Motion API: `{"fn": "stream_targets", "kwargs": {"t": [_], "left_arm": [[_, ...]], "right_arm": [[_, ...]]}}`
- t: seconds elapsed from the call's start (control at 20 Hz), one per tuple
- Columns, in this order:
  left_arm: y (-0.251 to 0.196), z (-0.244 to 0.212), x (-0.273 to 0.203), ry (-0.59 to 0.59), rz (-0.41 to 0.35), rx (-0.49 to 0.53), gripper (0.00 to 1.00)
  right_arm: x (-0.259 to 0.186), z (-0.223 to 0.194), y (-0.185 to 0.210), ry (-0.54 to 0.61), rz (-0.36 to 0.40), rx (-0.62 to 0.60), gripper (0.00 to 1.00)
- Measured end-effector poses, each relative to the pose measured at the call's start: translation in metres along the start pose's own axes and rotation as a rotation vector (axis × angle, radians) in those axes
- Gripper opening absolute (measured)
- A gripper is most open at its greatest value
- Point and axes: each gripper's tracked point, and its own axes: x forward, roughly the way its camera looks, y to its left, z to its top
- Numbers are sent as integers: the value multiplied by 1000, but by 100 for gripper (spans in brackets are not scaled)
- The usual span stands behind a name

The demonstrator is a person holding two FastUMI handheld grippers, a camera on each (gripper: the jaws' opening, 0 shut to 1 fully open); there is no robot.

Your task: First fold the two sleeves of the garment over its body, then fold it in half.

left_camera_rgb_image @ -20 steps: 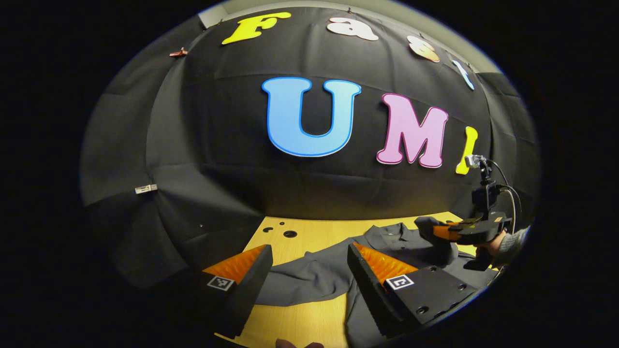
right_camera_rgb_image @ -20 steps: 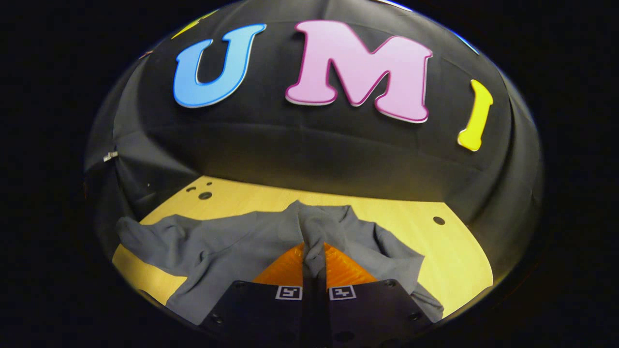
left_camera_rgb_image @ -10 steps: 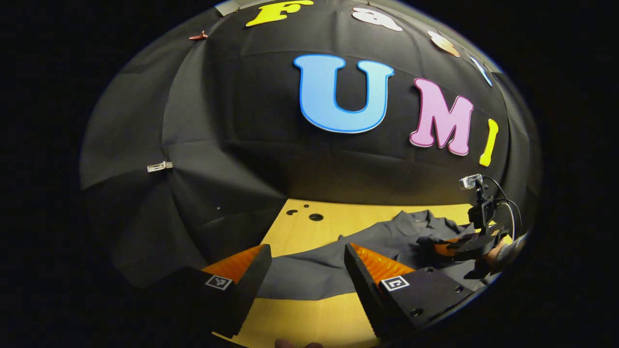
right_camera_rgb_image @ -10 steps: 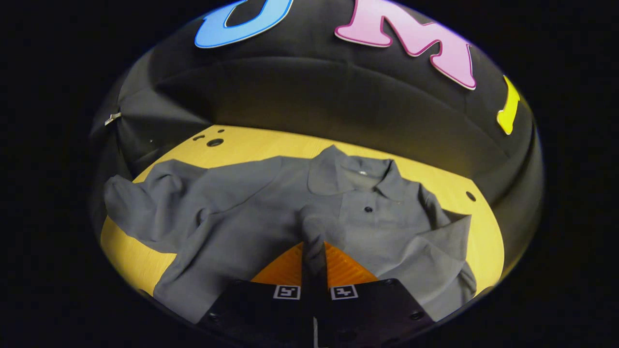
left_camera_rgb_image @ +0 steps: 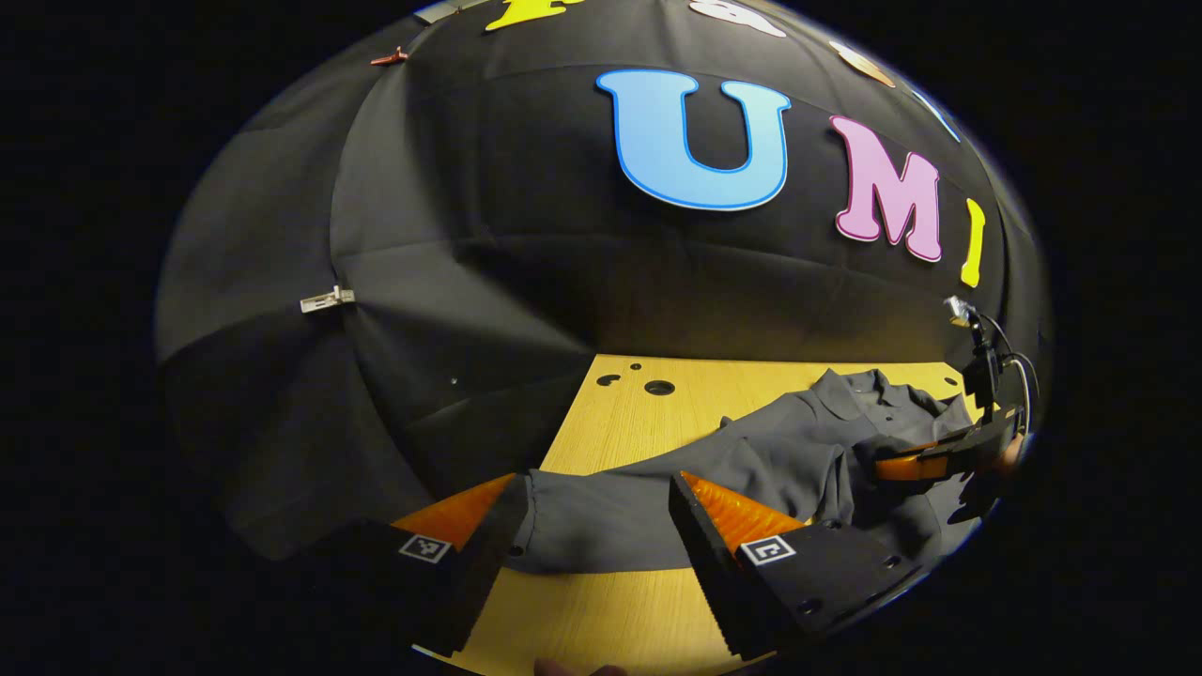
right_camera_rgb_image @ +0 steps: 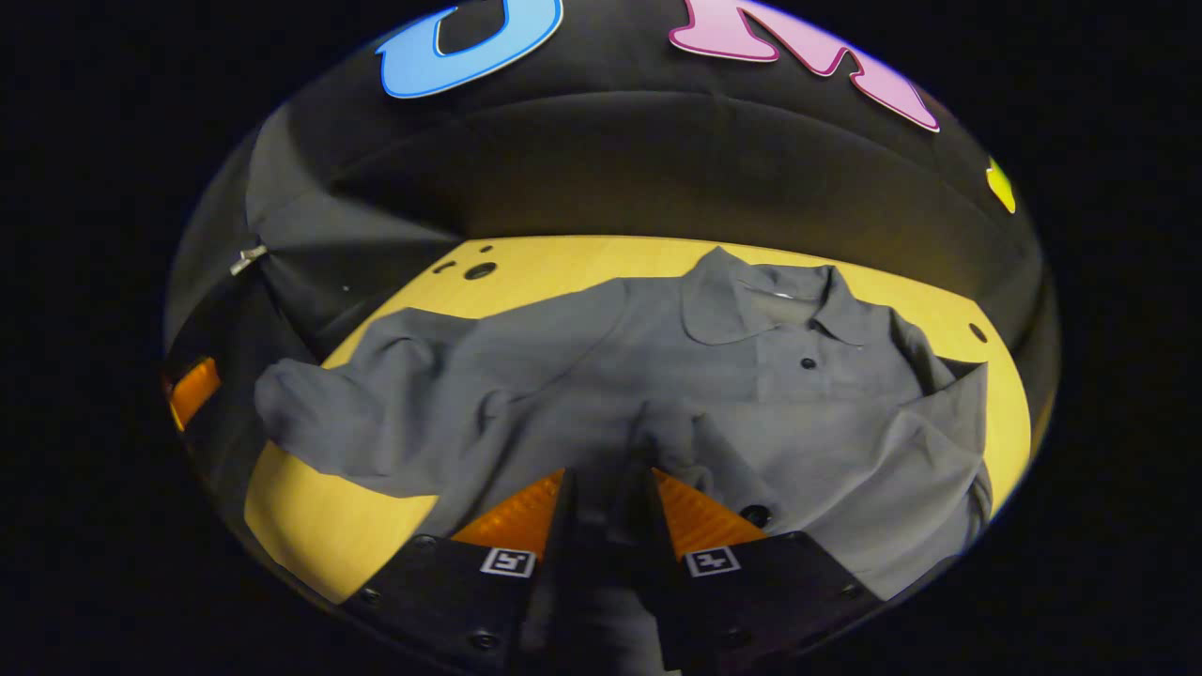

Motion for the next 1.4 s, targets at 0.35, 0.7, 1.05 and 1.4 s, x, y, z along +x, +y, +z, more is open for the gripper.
{"fn": "stream_targets", "kwargs": {"t": [0.35,0.7,1.05,1.4], "left_arm": [[32,-53,51,113,115,-61,96],[38,-96,84,244,127,1,96],[23,-105,97,265,74,11,62],[20,-93,89,282,83,70,6]], "right_arm": [[-79,33,2,-111,41,104,75],[-155,22,-76,-168,-109,204,75],[-183,21,-109,-203,-174,246,75],[-189,24,-111,-218,-154,212,75]]}}
